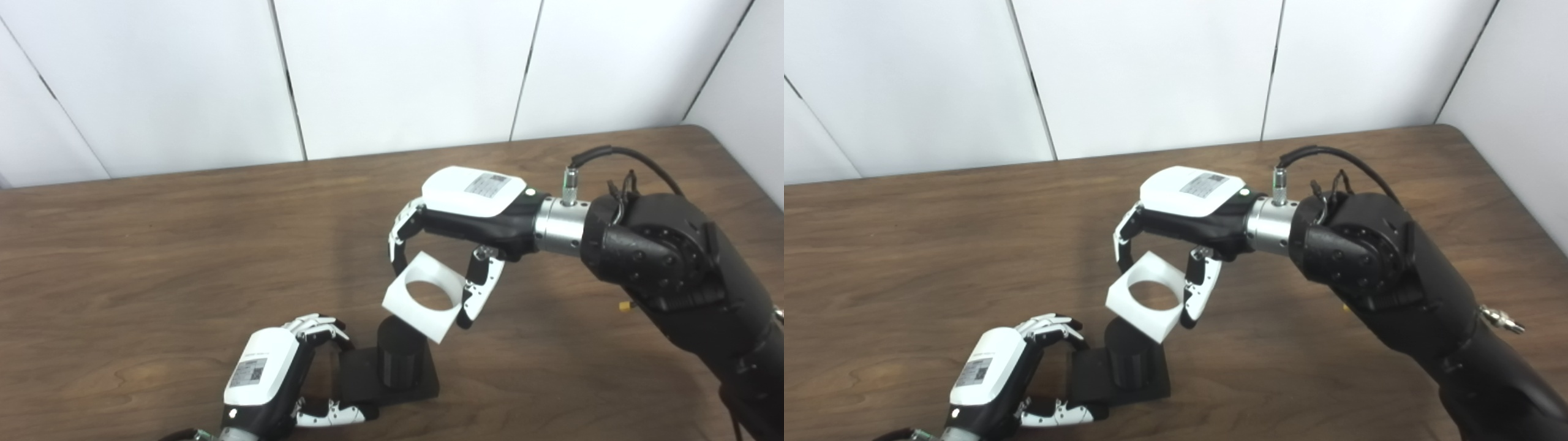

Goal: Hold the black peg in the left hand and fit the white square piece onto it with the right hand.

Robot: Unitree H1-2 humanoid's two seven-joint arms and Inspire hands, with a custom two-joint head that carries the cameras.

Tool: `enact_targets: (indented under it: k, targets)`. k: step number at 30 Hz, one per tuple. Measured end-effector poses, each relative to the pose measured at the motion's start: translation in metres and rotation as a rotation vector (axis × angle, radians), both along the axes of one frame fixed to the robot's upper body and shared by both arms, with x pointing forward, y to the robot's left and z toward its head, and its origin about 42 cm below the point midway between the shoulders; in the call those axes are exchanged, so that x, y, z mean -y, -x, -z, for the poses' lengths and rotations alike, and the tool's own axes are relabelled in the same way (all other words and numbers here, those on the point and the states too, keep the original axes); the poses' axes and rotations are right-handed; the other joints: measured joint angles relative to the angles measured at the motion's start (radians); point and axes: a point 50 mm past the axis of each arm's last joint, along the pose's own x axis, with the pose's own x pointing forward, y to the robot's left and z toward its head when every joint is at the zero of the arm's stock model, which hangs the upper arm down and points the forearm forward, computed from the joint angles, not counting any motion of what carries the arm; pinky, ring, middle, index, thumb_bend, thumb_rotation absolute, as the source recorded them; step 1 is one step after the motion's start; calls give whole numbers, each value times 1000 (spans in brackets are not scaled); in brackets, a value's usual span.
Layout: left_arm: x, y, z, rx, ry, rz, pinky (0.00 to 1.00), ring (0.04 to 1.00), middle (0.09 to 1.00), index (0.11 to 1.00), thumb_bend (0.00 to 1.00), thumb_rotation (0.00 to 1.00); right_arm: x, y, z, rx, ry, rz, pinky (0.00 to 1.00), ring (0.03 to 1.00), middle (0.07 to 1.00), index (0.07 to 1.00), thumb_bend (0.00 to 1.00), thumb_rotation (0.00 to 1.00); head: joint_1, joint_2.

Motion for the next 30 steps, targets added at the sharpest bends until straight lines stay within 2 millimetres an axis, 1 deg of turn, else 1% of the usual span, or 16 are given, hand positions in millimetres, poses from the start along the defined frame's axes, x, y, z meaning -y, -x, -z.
enact_targets:
  k: [8, 14, 18, 21, 30]
  targets:
    - [1, 0, 0, -3, -1, 1, 761, 828, 768, 490, 504, 53, -11, 15, -3, -29, -12, -55, 718, 785, 693, 482, 521, 124, 3, 3]
    - [1, 0, -1, -5, 2, -4, 760, 828, 768, 490, 504, 52, -15, 17, -1, -36, -12, -70, 738, 795, 686, 482, 521, 124, 3, 3]
    - [2, 0, -1, -6, 3, -4, 757, 827, 768, 490, 504, 52, -15, 17, 2, -32, -2, -70, 739, 802, 691, 482, 521, 123, 5, 5]
    - [2, -1, -1, -7, 4, -6, 760, 829, 769, 490, 504, 53, -14, 12, 6, -27, 13, -61, 741, 807, 695, 482, 520, 123, 5, 3]
    - [3, -1, -1, -8, 8, -9, 756, 828, 766, 490, 505, 52, -12, 5, 13, -14, 28, -43, 780, 823, 704, 483, 521, 123, 3, 11]
